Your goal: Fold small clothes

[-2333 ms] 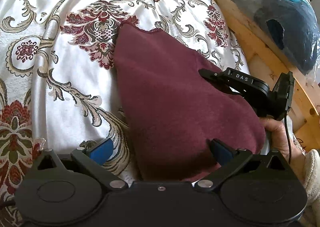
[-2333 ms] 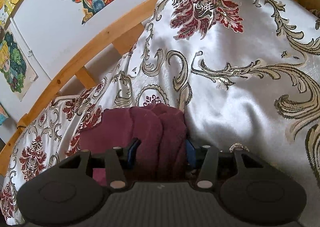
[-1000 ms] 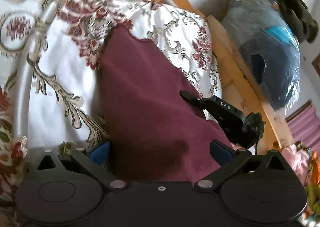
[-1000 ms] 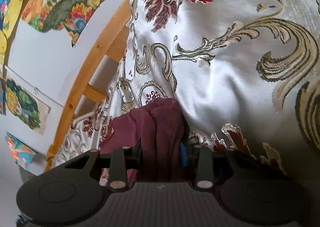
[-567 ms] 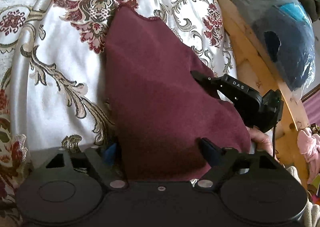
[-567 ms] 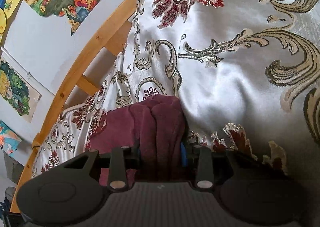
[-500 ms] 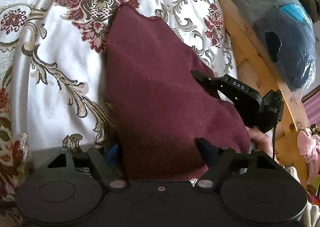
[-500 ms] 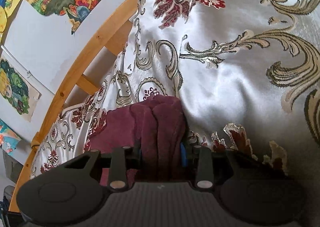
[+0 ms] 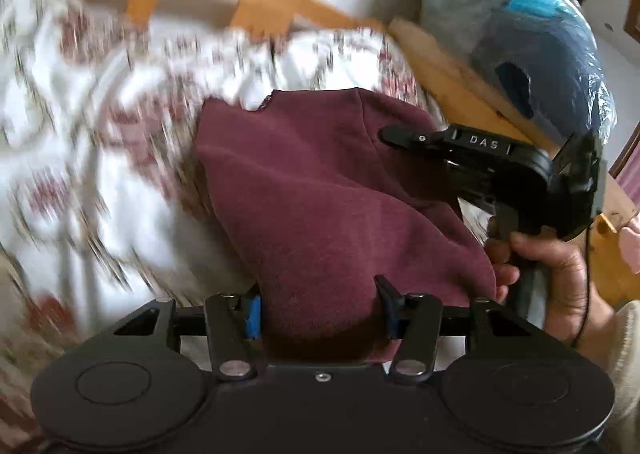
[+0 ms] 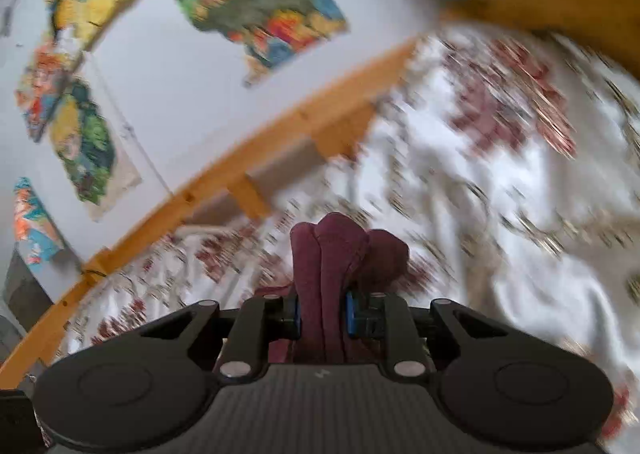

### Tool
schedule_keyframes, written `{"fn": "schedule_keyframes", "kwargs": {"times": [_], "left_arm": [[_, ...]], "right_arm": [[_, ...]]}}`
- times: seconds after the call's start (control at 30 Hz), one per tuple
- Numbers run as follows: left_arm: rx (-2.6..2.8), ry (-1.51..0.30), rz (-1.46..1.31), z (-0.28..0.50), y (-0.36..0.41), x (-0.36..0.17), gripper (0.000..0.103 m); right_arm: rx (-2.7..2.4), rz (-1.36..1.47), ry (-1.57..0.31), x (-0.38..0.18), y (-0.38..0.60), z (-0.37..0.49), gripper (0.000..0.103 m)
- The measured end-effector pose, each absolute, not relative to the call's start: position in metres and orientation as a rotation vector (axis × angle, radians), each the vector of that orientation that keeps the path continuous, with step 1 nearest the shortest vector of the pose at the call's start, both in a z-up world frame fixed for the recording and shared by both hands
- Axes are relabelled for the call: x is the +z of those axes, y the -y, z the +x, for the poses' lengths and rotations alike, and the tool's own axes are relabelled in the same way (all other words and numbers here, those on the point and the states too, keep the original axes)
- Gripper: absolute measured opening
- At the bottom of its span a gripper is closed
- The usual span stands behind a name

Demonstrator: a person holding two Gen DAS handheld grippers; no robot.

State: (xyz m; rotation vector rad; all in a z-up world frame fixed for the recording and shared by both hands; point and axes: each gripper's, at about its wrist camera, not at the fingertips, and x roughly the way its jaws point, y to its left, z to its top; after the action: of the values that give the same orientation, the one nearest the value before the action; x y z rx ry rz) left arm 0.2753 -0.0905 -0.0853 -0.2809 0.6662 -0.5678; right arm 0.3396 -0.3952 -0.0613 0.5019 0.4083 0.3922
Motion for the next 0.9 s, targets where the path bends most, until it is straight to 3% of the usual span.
{"fn": "schedule_keyframes", "kwargs": {"times": [0.23, 0.63, 0.73, 0.9], "left_arm": [[-0.419, -0.565, -0.233, 0.297, 0.047, -0.066, 0.055], [-0.305, -0.643, -0.181, 0.333, 0.029, -0.102, 0.059], [-0.301, -0.647, -0.188, 0.333, 0.029, -0.105, 0.063], [-0.305, -0.67, -0.269, 0.335, 0.022, -0.107, 0.068]], "right_arm": [[0.474, 0.512, -0.38, -0.042, 0.345, 0.398, 0.022], [0.39, 0.365, -0.56, -0.086, 0.299, 0.458, 0.024], [0.372, 0.342, -0.563, -0.091, 0.301, 0.459, 0.03], [0.314, 0.273, -0.555, -0.085, 0.299, 0.457, 0.051]]}}
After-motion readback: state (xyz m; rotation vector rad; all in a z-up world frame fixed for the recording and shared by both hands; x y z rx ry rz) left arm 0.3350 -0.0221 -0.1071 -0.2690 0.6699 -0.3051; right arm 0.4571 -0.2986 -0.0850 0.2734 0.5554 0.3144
